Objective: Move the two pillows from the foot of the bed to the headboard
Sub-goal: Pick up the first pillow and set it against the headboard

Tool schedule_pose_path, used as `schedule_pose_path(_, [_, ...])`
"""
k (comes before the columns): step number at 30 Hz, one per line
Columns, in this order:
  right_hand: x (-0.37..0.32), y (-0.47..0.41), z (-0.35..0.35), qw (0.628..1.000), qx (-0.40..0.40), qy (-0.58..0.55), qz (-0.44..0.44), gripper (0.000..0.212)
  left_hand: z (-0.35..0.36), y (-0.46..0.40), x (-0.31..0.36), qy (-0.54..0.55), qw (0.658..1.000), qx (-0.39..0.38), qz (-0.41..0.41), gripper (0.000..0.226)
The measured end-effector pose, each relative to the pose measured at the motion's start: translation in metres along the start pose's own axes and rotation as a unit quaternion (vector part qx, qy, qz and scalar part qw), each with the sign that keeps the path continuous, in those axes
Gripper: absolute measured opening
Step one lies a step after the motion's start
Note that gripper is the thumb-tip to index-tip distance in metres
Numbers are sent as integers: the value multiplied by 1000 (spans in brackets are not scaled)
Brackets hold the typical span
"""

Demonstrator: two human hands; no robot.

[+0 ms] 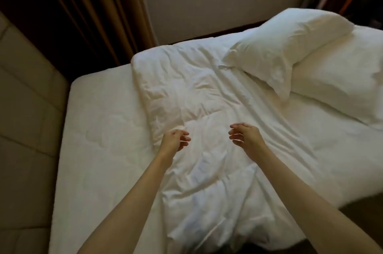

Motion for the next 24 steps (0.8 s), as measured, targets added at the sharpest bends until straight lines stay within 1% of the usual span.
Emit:
schedule_pose_path(4, [12,15,-44,998,64,-28,1,14,34,3,-5,-31,999,-28,-8,28])
schedule_pose_path(7, [16,26,-84,994,96,-50,-4,15,73,9,-2,-46,998,-53,0,29])
schedule_pose_path(10, [15,31,-127,991,116,-66,-11,14,115,14,1,-56,996,-68,9,30])
schedule_pose_path(14, [11,35,-206,985,150,-80,-21,14,191,23,6,-58,994,-89,11,29])
schedule_pose_path(16, [7,35,-253,983,161,-81,-18,15,234,28,7,-61,993,-97,12,29])
schedule_pose_path(20, [-7,33,-331,983,165,-72,-19,16,307,34,14,-53,995,-88,13,28])
schedule_pose_path(24, [-26,30,-398,984,165,-65,-22,16,371,46,25,-45,996,-79,14,28])
Point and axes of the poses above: each hand's wrist, its own y-axis away from the middle knuckle, its own z-axis out of the palm, x = y × z, the point moved 4 cm from there along -y, towards the middle knuckle, and after that the axes turned 3 degrees about -z, right-handed, at the moved point
